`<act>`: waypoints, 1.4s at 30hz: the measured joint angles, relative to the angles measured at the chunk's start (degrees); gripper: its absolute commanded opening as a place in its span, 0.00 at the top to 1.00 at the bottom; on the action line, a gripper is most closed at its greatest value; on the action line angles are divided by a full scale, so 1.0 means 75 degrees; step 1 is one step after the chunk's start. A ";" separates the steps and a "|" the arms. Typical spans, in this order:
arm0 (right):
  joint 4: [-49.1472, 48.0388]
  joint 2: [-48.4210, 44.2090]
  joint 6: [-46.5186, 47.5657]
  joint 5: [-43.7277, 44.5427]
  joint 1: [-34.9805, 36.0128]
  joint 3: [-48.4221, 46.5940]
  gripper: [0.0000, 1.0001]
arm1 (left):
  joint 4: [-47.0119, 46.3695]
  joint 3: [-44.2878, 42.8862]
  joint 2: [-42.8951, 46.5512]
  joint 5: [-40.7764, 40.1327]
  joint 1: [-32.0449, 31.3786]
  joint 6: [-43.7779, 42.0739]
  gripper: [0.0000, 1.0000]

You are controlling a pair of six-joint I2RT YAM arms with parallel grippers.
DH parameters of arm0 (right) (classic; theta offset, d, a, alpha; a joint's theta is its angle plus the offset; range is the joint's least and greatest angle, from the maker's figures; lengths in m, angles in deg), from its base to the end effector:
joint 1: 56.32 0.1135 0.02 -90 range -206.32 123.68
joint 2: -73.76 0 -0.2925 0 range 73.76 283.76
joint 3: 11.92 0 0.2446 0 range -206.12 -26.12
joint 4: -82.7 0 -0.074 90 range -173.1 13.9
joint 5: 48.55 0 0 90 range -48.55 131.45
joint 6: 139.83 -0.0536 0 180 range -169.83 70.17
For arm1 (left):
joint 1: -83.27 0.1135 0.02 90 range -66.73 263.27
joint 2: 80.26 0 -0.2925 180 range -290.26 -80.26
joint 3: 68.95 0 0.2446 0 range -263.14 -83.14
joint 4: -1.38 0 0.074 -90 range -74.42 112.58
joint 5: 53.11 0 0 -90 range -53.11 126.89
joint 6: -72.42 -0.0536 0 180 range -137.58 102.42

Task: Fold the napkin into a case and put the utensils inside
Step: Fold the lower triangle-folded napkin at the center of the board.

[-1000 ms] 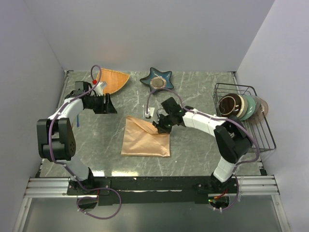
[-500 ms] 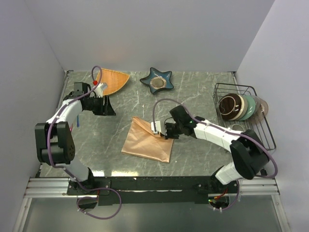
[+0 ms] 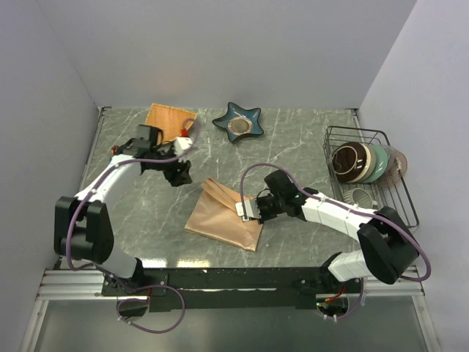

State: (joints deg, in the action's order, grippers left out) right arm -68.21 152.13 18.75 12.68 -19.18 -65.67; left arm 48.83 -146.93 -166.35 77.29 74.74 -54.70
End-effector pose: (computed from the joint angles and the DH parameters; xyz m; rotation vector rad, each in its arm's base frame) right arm 0.1877 0.1745 0.2006 -2.0175 1.2771 0.3762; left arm 0.2986 -0.0799 0.2761 1.1444 2.0368 -0.6500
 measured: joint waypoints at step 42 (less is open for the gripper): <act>-0.0079 -0.0597 0.0848 -0.0119 0.0017 0.0466 1.00 | 0.0595 -0.1195 -0.2766 -0.1609 -0.2669 -0.4316 0.70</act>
State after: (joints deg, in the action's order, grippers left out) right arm -68.80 147.65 25.11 11.78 -19.05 -62.18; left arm 53.29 -155.90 -187.09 65.23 54.72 -87.07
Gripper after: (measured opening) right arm 0.043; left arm 0.366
